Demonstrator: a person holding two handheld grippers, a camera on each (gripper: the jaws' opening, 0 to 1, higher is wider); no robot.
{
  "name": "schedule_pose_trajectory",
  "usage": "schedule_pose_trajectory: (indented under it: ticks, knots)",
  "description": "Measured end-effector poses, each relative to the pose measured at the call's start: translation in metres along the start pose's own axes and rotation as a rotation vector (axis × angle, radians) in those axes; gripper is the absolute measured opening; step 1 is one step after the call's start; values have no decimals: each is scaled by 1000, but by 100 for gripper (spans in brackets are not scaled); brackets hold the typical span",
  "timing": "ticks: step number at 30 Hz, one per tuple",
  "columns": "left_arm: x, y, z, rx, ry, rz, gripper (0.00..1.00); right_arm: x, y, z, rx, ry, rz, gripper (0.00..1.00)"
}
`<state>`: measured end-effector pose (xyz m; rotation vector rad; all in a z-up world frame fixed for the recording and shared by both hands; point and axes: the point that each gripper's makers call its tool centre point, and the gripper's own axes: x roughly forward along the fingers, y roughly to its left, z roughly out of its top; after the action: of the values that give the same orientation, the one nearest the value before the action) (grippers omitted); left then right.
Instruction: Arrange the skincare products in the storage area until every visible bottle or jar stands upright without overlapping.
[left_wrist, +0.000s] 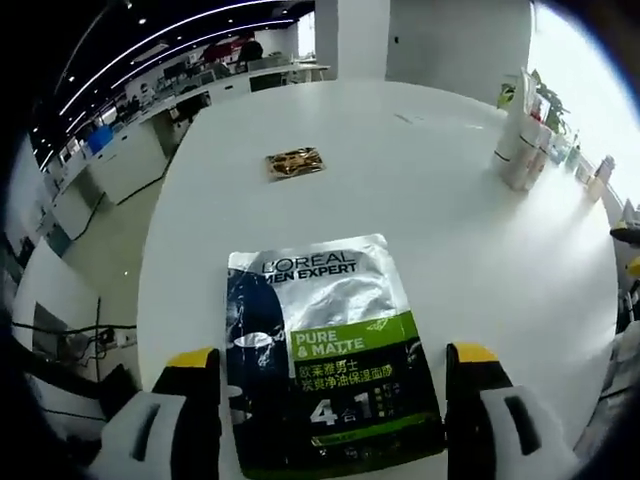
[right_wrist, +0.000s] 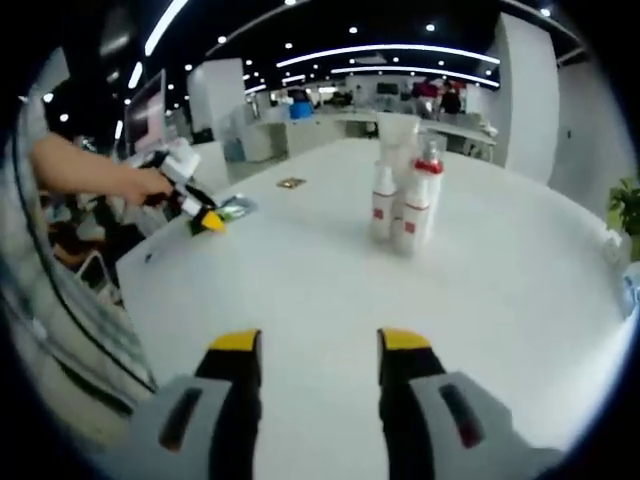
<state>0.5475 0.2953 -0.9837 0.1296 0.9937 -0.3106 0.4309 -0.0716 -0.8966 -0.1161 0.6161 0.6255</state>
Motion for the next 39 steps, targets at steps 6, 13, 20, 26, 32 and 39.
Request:
schedule_pose_trajectory:
  ticks: [6,13,20,26,32,39]
  knots:
    - [-5,0,1,-13,24,10,77,1,8,-3,0,-10,13,42]
    - [-12,-4,-1,9,27,8,61,1,10,-11,20,-8,3,41]
    - [-14,-8,-4,-1,16,14,60,-3,12,-16,23,-6,0,41]
    - [-12,-14,-3,13,-1,1,50,-7,7,-23,19,4,-12,39]
    - [-9,-15,-3,15,1,-4,44,-7,4,-23,21,7,-17,39]
    - [-10,-29,-5,-27,-26,-52,23,-3,9,-19,11,2,-7,38]
